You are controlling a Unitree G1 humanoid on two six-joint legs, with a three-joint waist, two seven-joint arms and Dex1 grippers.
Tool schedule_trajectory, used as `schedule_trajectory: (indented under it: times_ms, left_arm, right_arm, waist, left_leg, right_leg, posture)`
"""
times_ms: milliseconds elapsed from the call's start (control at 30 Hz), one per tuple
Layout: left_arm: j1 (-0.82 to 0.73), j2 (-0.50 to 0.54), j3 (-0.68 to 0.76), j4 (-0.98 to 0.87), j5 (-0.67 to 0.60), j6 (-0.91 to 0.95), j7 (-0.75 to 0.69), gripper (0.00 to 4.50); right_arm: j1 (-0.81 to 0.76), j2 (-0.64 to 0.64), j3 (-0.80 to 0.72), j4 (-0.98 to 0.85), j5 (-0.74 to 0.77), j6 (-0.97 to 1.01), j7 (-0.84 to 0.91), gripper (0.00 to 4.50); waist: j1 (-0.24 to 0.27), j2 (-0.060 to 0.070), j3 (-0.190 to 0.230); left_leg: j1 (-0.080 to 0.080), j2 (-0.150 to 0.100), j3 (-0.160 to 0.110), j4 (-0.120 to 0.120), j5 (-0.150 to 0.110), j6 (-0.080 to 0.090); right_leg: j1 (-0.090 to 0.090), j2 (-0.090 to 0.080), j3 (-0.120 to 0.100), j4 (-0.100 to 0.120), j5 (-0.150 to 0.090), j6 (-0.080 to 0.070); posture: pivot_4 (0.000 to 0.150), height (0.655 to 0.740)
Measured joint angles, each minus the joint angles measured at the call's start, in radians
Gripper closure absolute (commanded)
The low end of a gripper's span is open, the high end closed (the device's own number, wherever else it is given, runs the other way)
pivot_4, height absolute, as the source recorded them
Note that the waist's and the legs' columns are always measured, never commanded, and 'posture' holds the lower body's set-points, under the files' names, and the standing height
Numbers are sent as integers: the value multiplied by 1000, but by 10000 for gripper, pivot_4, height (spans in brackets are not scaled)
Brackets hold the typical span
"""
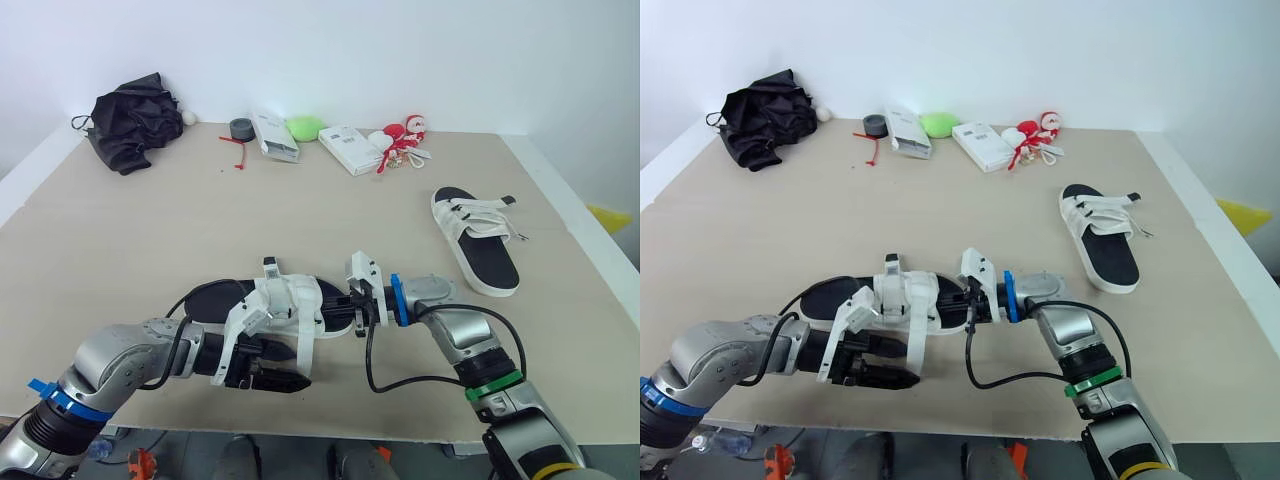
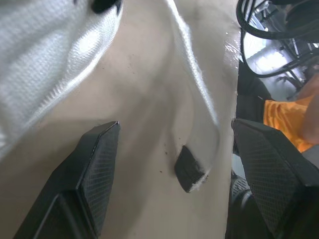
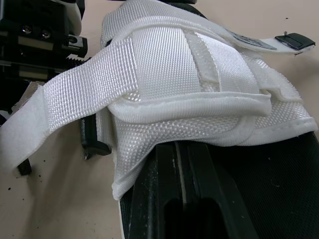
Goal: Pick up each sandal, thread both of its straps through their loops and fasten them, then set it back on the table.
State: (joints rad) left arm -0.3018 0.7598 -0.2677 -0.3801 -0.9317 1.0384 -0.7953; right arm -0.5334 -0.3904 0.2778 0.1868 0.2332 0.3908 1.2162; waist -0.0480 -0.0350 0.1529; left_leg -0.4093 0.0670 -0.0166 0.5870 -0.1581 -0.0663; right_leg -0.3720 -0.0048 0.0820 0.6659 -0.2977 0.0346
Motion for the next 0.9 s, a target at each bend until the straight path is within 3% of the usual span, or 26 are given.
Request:
schedule_trajectory:
  times_ms: [133,233,433,733,900]
  left_arm:
    - [-15,-37,5,9,-12,50,0,8128]
    - [-16,-50,9,9,-14,73,-2,15389]
    - [-10,-85,22,9,-19,98,-4,44737]
    - [-1,-103,42,9,-19,115,-5,44737]
    - [-77,-59,191,82,-235,280,-74,44737]
  right_arm:
    - [6,-1,-1,-9,0,2,-7,45000]
    - [11,-2,-1,-21,0,8,-14,45000]
    - [18,-14,-1,-43,0,20,-17,45000]
    - [20,-19,-1,-50,0,24,-17,45000]
    - [17,-19,0,-45,0,24,-16,45000]
  waist:
    - [0,0,0]
    - [0,0,0]
    - [0,0,0]
    - [0,0,0]
    - [0,0,0]
  left_leg:
    - [0,0,0,0,0,0]
    - [0,0,0,0,0,0]
    - [0,-1,0,0,-1,-1]
    - [0,-1,-1,0,-1,-1]
    - [0,-1,-3,0,-1,-1]
  right_leg:
    - [0,0,0,0,0,0]
    - [1,0,0,0,0,0]
    - [1,-1,0,0,-1,1]
    - [1,-1,0,0,-2,1]
    - [0,-1,-2,0,-2,1]
  posture:
    - [1500,7380]
    - [1500,7380]
    - [1500,7380]
    - [1500,7380]
    - [1500,7380]
